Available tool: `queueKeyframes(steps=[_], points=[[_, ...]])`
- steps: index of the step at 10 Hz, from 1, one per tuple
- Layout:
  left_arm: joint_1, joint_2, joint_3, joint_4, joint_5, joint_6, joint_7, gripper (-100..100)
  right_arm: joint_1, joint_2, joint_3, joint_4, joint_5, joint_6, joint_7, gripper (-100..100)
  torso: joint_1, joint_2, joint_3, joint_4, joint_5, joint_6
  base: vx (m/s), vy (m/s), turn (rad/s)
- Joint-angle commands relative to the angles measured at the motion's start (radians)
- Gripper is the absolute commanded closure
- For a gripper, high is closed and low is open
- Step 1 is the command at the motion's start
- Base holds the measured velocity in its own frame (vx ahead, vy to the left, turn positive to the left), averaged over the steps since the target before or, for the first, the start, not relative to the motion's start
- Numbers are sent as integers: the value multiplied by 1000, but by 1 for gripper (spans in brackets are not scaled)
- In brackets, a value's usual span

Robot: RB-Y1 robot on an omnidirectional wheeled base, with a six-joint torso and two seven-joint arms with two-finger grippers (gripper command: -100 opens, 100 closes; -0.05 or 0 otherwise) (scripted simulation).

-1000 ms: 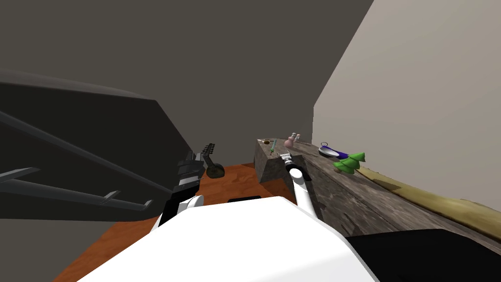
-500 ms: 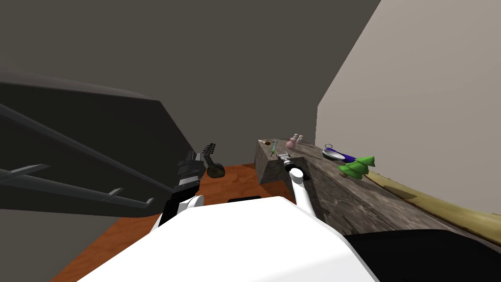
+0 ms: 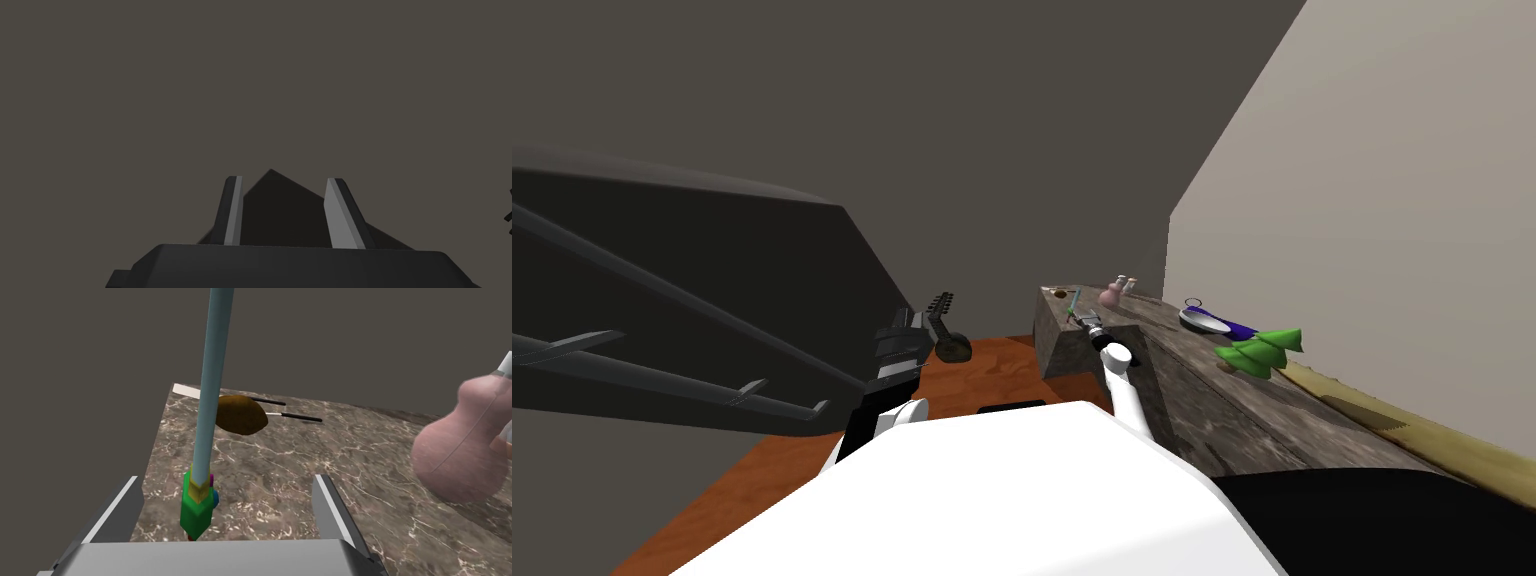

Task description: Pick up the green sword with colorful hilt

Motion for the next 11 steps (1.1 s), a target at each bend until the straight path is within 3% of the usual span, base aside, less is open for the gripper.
queueKeyframes(steps=[1,6,7,8,9,10,11], points=[[0,0,0,0,0,0,0,0,-12,4,-9,22,-50,30,10,-100,0,0,0,0,0,0,32,-49,93],[0,0,0,0,0,0,0,0,-39,30,-24,67,-152,89,28,-100,0,0,0,0,0,0,34,-48,61],[0,0,0,0,0,0,0,0,-36,23,-23,61,-137,82,20,-100,0,0,0,0,0,0,12,-21,17],[0,0,0,0,0,0,0,0,-37,24,-23,62,-139,84,20,0,1,1,0,0,0,0,0,0,0],[0,0,0,0,0,0,0,0,-70,0,19,108,-89,34,-30,-100,2,1,1,0,0,0,-47,-34,132],[0,0,0,0,0,0,0,0,-70,0,19,108,-86,23,-53,-100,1,4,2,1,0,0,-68,-57,68],[0,0,0,0,0,0,0,0,-104,-24,61,145,-40,-14,-89,-100,0,5,3,1,0,0,-100,-65,107]])
